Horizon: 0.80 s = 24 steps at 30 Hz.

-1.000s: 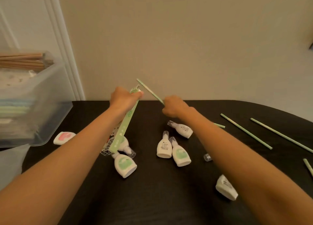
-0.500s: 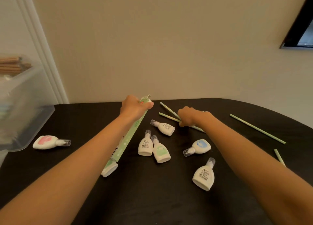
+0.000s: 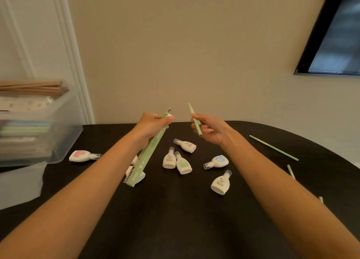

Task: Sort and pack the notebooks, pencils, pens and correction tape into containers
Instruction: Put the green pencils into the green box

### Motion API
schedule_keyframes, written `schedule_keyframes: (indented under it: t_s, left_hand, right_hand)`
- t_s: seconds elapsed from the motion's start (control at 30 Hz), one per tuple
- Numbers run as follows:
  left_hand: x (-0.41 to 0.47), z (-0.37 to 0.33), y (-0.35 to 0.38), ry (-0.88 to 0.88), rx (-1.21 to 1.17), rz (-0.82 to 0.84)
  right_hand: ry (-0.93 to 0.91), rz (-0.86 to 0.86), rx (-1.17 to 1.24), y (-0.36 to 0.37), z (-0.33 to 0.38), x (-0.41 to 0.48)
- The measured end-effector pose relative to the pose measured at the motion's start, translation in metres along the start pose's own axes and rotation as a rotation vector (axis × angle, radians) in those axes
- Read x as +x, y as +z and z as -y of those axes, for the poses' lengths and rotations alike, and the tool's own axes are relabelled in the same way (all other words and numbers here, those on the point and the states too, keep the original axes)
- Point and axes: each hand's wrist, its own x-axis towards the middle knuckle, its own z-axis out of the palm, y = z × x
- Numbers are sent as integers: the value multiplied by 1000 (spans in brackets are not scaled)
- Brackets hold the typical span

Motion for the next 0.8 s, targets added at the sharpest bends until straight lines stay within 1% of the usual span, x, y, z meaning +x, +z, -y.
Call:
schedule_keyframes:
  t_s: [0.07,0.13,0.27,0.37,0.47,0.57,0.67,0.8]
  left_hand:
    - [-16,-3,-6,31,8,49]
    - [-30,-1,-14,64,25,109]
    - [-58,14,-38,99,8,268]
    - [-76,22,-51,115,-54,390]
    - [-91,24,-62,142,-92,462]
    - [-103,24,-69,170,-97,496]
    - [-111,25,-73,183,-132,508]
    - [-113,25,-73,187,-191,474]
  right_hand:
    - [6,51,115,16,-8,-16]
    - [-3,73,153,28,-15,-30]
    - [-110,-14,238,40,-21,-52]
    - [-189,-34,231,52,-25,-64]
    - [-261,-67,131,69,-29,-73]
    - [-328,-100,52,82,-29,-81]
    - [-394,-118,-89,95,-29,-89]
    - [-427,-28,-368,108,-28,-101]
